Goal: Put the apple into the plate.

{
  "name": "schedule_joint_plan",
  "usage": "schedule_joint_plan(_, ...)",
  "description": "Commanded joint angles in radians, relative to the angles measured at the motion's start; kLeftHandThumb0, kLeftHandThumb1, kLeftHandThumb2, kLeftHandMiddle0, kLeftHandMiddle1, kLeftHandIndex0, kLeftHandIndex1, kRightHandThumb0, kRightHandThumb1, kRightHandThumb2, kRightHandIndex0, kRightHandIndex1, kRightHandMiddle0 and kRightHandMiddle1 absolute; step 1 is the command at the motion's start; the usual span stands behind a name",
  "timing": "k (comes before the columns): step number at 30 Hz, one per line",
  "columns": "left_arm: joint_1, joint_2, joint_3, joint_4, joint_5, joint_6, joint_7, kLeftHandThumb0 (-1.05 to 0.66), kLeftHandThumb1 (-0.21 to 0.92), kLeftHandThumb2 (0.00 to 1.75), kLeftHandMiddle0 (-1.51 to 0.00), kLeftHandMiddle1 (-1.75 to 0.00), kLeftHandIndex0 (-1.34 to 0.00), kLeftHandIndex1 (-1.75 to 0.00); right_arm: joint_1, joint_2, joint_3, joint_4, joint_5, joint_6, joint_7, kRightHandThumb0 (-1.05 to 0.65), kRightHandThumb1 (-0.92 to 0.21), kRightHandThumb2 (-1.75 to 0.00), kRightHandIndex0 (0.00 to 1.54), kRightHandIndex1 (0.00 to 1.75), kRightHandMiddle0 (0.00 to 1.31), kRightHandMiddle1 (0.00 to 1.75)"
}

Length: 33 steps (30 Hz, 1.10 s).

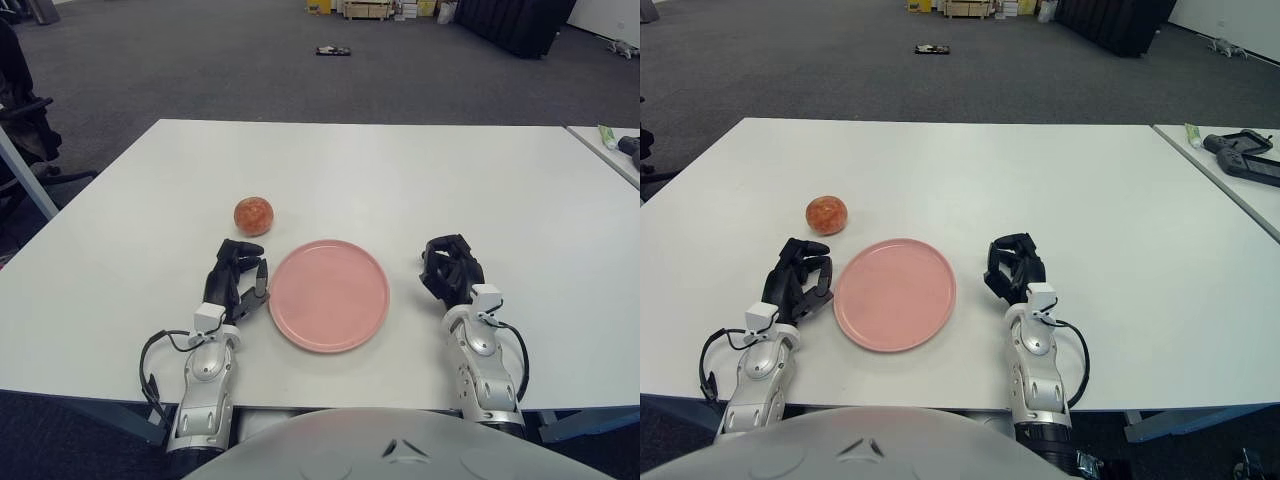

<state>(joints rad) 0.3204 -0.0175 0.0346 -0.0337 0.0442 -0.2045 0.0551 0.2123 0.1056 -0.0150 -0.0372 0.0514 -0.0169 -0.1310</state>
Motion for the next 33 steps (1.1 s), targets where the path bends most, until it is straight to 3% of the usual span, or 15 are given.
schedule_joint_plan(1, -0.039, 0.012, -0.002, 0.004, 0.062, -0.049, 0.044, -0.39, 0.67, 0.88, -0.62, -1.48, -0.35, -1.75, -0.009, 0.013, -0.001, 0.019, 0.002, 0.001, -0.001, -0.38, -0.71, -0.83, 0.51, 1.38, 0.32, 1.75)
schedule_joint_plan(10, -0.085, 0.073, -0.006, -0.027, 0.352, -0.150, 0.214, -0.38, 0.71, 0.82, -0.57, -1.49, -0.32, -1.75, -0.014, 0.013, 0.003, 0.025, -0.014, 0.014, -0.015, -0.38, -0.71, -0.82, 0.50, 1.38, 0.32, 1.75)
schedule_joint_plan(15, -0.127, 0.130, -0.009, -0.030, 0.485, -0.180, 0.285, -0.36, 0.87, 0.61, -0.42, -1.43, -0.22, -1.75, -0.012, 0.014, 0.006, 0.021, -0.009, 0.013, -0.011, -0.38, -0.71, -0.82, 0.51, 1.38, 0.32, 1.75)
schedule_joint_plan(18, -0.157, 0.160, -0.010, -0.006, 0.521, -0.186, 0.307, -0.35, 0.90, 0.56, -0.32, -1.37, -0.19, -1.75, -0.012, 0.015, 0.007, 0.018, -0.009, 0.016, -0.012, -0.38, -0.71, -0.82, 0.51, 1.38, 0.32, 1.75)
schedule_joint_plan(19, -0.168, 0.170, -0.009, 0.002, 0.530, -0.186, 0.312, -0.45, 0.90, 0.67, -0.23, -1.31, -0.12, -1.59, -0.012, 0.014, 0.007, 0.018, -0.009, 0.017, -0.013, -0.38, -0.71, -0.82, 0.51, 1.38, 0.32, 1.75)
schedule_joint_plan(21, -0.184, 0.189, -0.011, 0.015, 0.548, -0.187, 0.321, -0.53, 0.89, 0.79, -0.16, -1.26, -0.06, -1.45, -0.012, 0.014, 0.008, 0.017, -0.010, 0.019, -0.013, -0.38, -0.71, -0.82, 0.51, 1.39, 0.32, 1.75)
schedule_joint_plan(24, -0.207, 0.218, -0.016, 0.025, 0.577, -0.183, 0.326, -0.62, 0.84, 0.86, -0.05, -1.11, -0.02, -1.20, -0.013, 0.010, 0.009, 0.019, -0.014, 0.019, -0.013, -0.38, -0.71, -0.82, 0.52, 1.39, 0.32, 1.75)
schedule_joint_plan(28, -0.239, 0.254, -0.027, 0.019, 0.591, -0.154, 0.284, -0.71, 0.70, 0.82, -0.01, -0.74, 0.00, -0.80, -0.015, 0.006, 0.010, 0.023, -0.021, 0.017, -0.015, -0.38, -0.71, -0.82, 0.50, 1.40, 0.31, 1.75)
schedule_joint_plan(33, -0.264, 0.304, -0.046, -0.015, 0.632, -0.068, 0.188, -0.84, 0.62, 0.76, 0.00, -0.24, 0.00, -0.26, -0.013, 0.010, 0.009, 0.023, -0.027, 0.015, -0.016, -0.37, -0.72, -0.81, 0.50, 1.41, 0.31, 1.75)
